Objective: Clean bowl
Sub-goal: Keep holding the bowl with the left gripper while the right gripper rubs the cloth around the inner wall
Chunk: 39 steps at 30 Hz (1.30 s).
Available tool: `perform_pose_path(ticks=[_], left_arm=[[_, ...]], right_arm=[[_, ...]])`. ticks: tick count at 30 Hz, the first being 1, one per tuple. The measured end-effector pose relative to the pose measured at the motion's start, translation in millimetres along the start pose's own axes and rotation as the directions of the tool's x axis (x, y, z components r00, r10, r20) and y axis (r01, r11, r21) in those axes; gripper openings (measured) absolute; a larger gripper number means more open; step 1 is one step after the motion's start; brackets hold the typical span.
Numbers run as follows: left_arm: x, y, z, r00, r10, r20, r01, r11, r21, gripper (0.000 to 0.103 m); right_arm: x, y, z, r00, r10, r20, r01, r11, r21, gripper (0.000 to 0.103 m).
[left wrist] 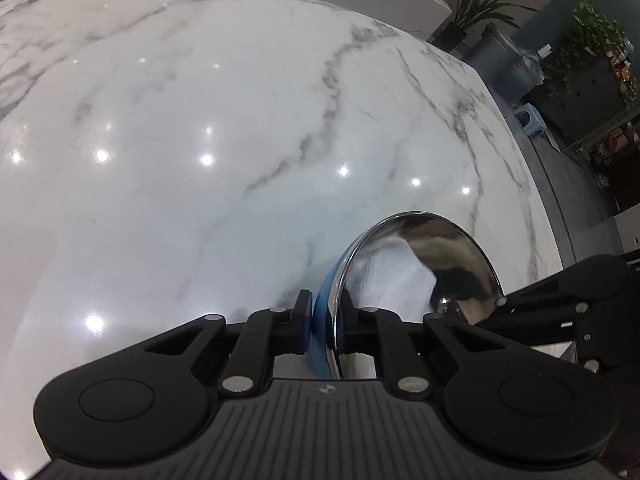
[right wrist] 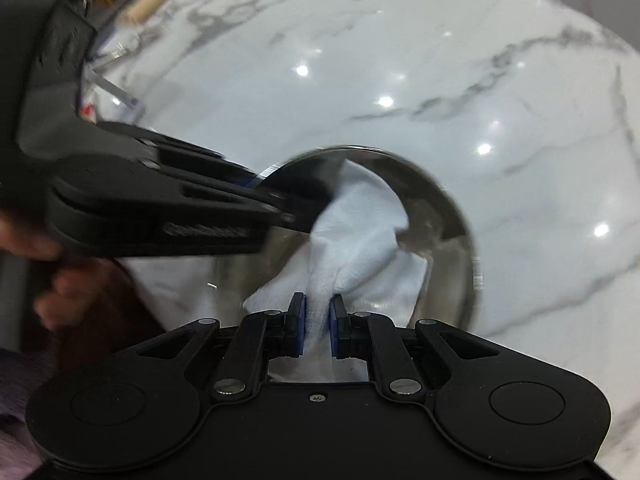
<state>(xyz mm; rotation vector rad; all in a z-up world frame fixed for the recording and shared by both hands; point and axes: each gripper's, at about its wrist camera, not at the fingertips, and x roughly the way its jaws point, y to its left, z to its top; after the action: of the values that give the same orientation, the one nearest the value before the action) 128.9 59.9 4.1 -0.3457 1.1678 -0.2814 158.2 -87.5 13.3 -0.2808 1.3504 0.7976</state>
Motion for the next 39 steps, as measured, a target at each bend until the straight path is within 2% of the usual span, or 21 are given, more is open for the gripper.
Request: perform_pose_path(ticks=[5,8,10,13,14,17,21,24,27,32,35,39], left_arm=[[2,-2,0,1.000,0.003,0.004,-0.003,1.000,0.011,0.011],[-2,-2,-2,1.000,0.007,0.002,-0.007,1.000,0.014,0.011],[-4,-2,-3,1.000,0.010,0.000,-0.010,1.000,0.016,0.011],[-5,-3,-5,1.000,0.013,-0.005,-0.012,1.000,0.025,0.011],[-5,-4,-5,1.000,0.014,-0.005,-0.013,0.999,0.030,0.011],[-3,-5,-5,1.000,0.012,-0.011,-0.012,1.000,0.022,0.014],[-3,-7,-8,0.998,0.024,-0.053,-0.022,0.999,0.038,0.024],[-4,-5,-10,0.997,0.012,-0.077,-0.008,0.999,0.050,0.027],[-3,-5,-12,0.995,-0.012,-0.096,0.017,0.998,0.058,0.027],[2,-7,-11,0.991,-0.055,-0.122,0.062,0.996,0.057,0.027],[2,-6,-11,0.993,-0.045,-0.112,0.051,0.997,0.053,0.020],[2,-3,-8,0.996,-0.034,-0.083,0.037,0.999,0.035,0.018]], right_arm=[[7,7,1,0.997,-0.076,-0.033,0.073,0.994,-0.086,0.010],[8,13,1,0.986,-0.161,-0.032,0.153,0.974,-0.165,0.010],[9,17,-1,0.970,-0.241,-0.006,0.234,0.948,-0.218,0.010],[12,24,-5,0.931,-0.363,0.049,0.361,0.887,-0.289,0.010],[13,25,-5,0.924,-0.379,0.056,0.378,0.876,-0.299,0.010],[14,23,-4,0.925,-0.377,0.051,0.374,0.879,-0.297,0.010],[14,17,-1,0.931,-0.362,0.049,0.360,0.891,-0.278,0.010],[13,12,0,0.933,-0.356,0.050,0.356,0.894,-0.272,0.010],[13,13,5,0.933,-0.357,0.050,0.357,0.893,-0.274,0.010],[-6,33,-16,0.933,-0.355,0.056,0.357,0.897,-0.260,0.010],[1,22,-5,0.934,-0.352,0.053,0.353,0.896,-0.270,0.010],[-2,23,-7,0.938,-0.344,0.047,0.344,0.905,-0.251,0.010]])
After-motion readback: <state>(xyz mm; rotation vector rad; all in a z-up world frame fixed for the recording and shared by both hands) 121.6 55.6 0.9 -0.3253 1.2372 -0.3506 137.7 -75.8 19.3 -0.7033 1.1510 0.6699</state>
